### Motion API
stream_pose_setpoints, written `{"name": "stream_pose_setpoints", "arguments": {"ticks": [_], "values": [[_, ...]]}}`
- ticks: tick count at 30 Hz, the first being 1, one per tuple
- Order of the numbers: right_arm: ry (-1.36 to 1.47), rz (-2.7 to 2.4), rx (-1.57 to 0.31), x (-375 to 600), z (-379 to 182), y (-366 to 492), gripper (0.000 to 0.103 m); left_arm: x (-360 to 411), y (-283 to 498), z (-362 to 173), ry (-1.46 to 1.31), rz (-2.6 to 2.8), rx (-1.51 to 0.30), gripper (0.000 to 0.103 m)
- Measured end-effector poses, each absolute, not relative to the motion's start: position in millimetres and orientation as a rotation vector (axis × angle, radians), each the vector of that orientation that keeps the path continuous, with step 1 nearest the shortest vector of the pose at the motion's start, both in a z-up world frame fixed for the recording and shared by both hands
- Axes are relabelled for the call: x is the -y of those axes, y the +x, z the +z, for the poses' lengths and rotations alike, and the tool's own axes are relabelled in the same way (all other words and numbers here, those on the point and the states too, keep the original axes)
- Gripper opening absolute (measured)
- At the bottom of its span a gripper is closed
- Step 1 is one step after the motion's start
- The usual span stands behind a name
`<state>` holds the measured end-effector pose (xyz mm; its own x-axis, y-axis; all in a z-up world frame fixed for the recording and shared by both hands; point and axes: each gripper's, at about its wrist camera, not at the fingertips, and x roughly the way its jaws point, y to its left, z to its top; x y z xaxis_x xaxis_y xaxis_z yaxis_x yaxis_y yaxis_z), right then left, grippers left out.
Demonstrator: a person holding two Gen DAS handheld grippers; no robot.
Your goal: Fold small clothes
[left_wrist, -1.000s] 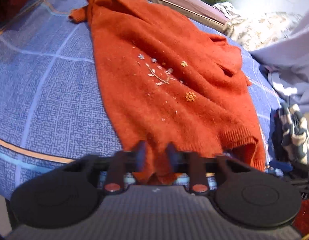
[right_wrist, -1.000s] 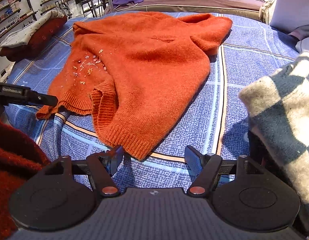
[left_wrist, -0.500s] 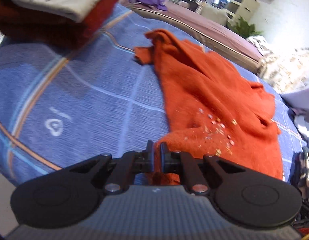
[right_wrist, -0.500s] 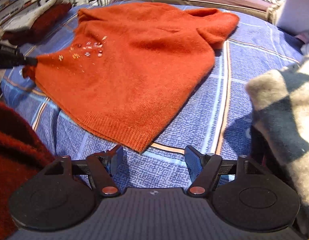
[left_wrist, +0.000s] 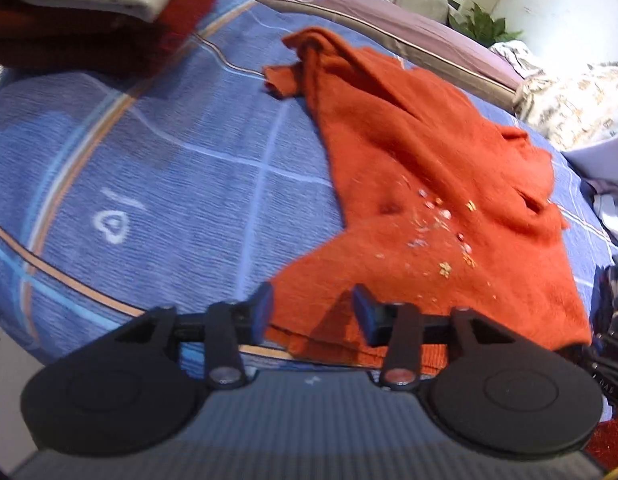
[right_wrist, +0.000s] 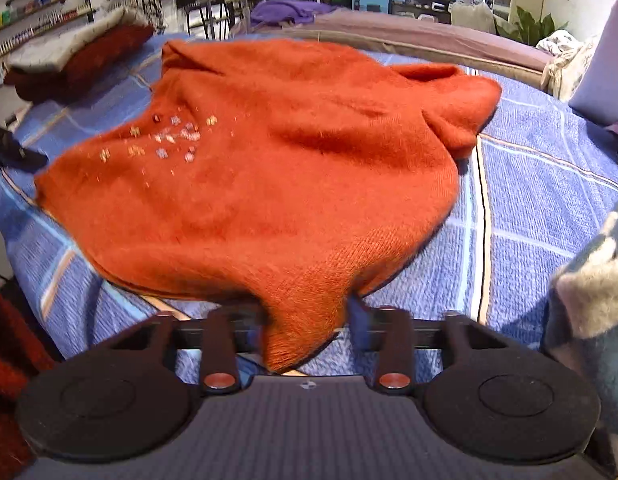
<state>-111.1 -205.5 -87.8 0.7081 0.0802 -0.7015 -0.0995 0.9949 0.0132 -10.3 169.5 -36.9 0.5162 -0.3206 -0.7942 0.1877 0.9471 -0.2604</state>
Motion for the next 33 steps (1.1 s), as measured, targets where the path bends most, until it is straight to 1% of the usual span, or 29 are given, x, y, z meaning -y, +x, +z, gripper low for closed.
{"name": "stream_pose_setpoints", "arguments": {"ticks": [1,3,6,8,9,11,12,13,14,17,20,21,22,23,24,25,26,29,33], "values": [[-0.090,0.091,-0.764,202,-83,-114,0.024,-164,-10,-41,-0.146,-0.308,-0.984,0.052],[-0.180,0.099,-0.751,199,-70,-124,0.015,-156,-8,-50,-0.136,-0.311,-0.994,0.051],[-0.232,0.125,-0.760,201,-43,-141,0.012,-140,-9,-54,-0.025,-0.314,-0.991,0.045],[-0.302,0.157,-0.814,200,-24,-151,0.012,-132,-11,-53,0.050,-0.335,-0.992,0.034],[-0.350,0.169,-0.836,198,-17,-156,0.012,-131,-12,-52,0.062,-0.342,-0.997,0.031],[-0.427,0.211,-0.935,194,-17,-160,0.013,-134,-14,-49,0.073,-0.338,-1.007,0.021],[-0.439,0.249,-0.995,194,-23,-159,0.023,-137,-14,-47,0.078,-0.338,-1.014,0.018],[-0.435,0.288,-1.015,194,-30,-161,0.035,-141,-14,-45,0.081,-0.341,-1.020,0.012],[-0.408,0.312,-1.010,195,-37,-164,0.038,-146,-15,-43,0.084,-0.347,-1.027,0.006],[-0.301,0.252,-1.019,203,-50,-162,0.045,-162,-17,-37,0.089,-0.339,-1.037,0.000],[-0.208,0.110,-0.957,213,-51,-161,0.066,-175,-19,-29,0.072,-0.324,-1.032,0.000],[-0.172,0.072,-0.937,218,-50,-161,0.088,-180,-18,-26,0.042,-0.319,-1.026,0.003],[-0.139,0.038,-0.917,223,-49,-162,0.101,-184,-16,-21,-0.001,-0.318,-1.018,0.011],[-0.108,0.017,-0.901,227,-47,-162,0.103,-188,-15,-16,-0.045,-0.333,-1.006,0.029],[-0.074,0.006,-0.896,231,-47,-161,0.103,-190,-12,-10,-0.074,-0.360,-0.988,0.041],[-0.042,0.002,-0.906,236,-49,-160,0.103,-190,-11,-6,-0.085,-0.382,-0.961,0.063],[-0.018,-0.003,-0.916,239,-52,-159,0.103,-188,-9,-3,-0.080,-0.390,-0.929,0.069],[0.018,-0.029,-0.935,241,-61,-160,0.103,-174,4,-9,0.018,-0.422,-0.915,0.069],[0.050,-0.034,-0.961,239,-72,-160,0.103,-151,20,-36,0.145,-0.491,-1.015,0.069]]}}
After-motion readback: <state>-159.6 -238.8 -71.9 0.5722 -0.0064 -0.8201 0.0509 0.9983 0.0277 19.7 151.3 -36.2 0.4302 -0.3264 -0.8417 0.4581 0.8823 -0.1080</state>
